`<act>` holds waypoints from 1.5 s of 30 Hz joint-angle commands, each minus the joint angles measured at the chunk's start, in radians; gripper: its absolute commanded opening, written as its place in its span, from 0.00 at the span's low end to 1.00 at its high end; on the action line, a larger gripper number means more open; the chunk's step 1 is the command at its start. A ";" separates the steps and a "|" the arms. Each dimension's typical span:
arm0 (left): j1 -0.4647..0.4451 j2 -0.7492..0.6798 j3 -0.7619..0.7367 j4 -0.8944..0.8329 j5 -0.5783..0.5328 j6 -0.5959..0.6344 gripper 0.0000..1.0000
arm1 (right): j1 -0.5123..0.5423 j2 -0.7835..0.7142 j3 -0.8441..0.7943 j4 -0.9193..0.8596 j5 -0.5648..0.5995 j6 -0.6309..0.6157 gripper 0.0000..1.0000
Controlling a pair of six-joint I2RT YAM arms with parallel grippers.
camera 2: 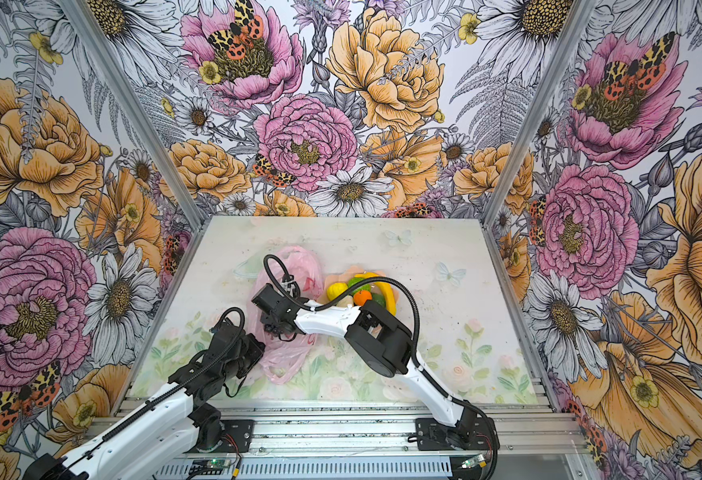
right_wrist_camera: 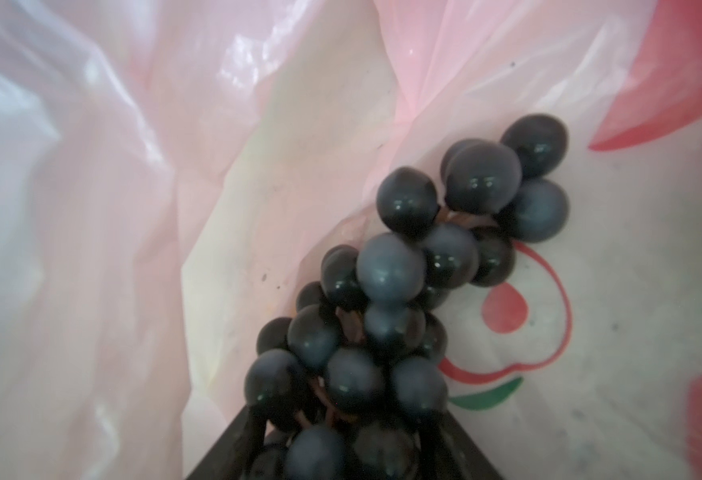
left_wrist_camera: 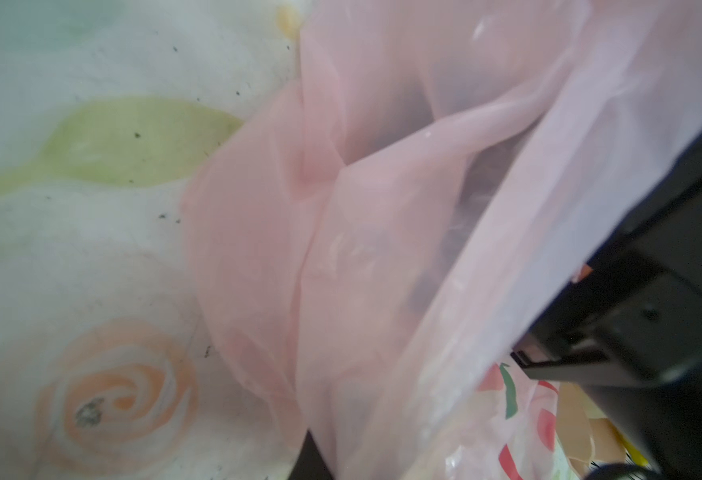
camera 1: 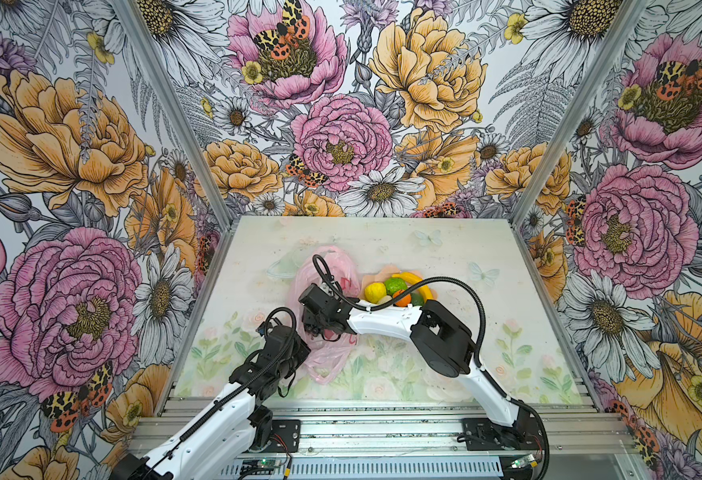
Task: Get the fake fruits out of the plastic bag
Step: 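Close the right gripper on the dark grape bunch and lift it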
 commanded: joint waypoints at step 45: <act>0.236 0.150 0.081 0.061 0.037 0.234 0.00 | -0.001 -0.308 -0.185 0.103 0.025 -0.202 0.27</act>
